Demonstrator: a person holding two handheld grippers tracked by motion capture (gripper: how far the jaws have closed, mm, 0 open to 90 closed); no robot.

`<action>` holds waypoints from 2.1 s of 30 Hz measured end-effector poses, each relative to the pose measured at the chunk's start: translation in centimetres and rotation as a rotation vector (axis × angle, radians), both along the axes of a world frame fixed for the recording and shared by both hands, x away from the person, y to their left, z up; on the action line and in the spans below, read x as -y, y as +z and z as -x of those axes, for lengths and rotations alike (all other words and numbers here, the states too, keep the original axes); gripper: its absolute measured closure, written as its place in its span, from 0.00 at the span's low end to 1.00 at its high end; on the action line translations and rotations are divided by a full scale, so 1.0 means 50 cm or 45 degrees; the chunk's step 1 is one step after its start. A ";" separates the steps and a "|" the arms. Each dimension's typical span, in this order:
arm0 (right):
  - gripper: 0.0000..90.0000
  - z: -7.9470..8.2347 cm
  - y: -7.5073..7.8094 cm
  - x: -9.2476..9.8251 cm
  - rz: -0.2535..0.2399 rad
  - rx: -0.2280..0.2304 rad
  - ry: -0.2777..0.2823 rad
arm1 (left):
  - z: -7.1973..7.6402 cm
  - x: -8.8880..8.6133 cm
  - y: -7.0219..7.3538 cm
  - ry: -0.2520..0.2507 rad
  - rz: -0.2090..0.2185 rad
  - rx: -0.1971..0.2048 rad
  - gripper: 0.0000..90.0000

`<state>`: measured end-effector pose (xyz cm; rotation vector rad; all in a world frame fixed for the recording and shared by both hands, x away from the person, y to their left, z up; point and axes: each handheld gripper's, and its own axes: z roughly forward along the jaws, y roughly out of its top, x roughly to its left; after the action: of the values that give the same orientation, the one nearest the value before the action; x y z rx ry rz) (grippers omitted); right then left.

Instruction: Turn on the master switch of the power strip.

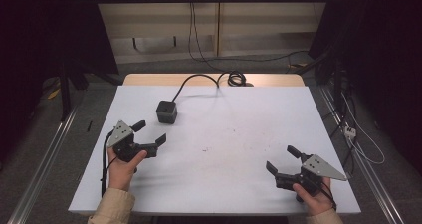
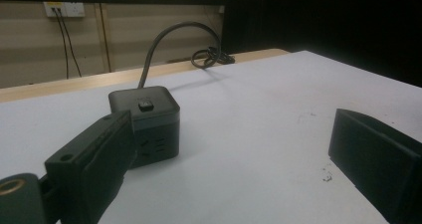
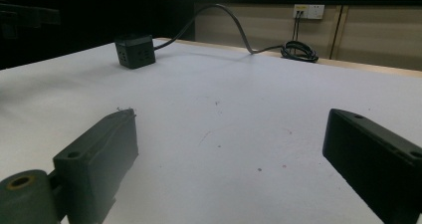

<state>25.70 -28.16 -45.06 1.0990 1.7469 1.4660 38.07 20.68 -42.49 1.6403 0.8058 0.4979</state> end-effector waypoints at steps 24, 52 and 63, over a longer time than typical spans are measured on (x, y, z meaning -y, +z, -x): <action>0.07 0.000 0.000 0.001 0.003 -0.002 -0.001 | -0.036 0.015 0.001 0.002 -0.012 -0.008 0.06; 0.07 -0.001 0.000 0.002 0.007 0.001 -0.001 | -0.078 0.025 -0.001 0.024 -0.024 -0.001 0.09; 0.07 -0.001 -0.001 0.001 0.018 0.004 0.001 | -0.095 0.034 0.003 0.016 -0.038 0.011 0.09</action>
<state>25.75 -28.23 -45.09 1.0881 1.7535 1.4530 42.80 18.98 -42.32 1.6606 0.8066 0.5277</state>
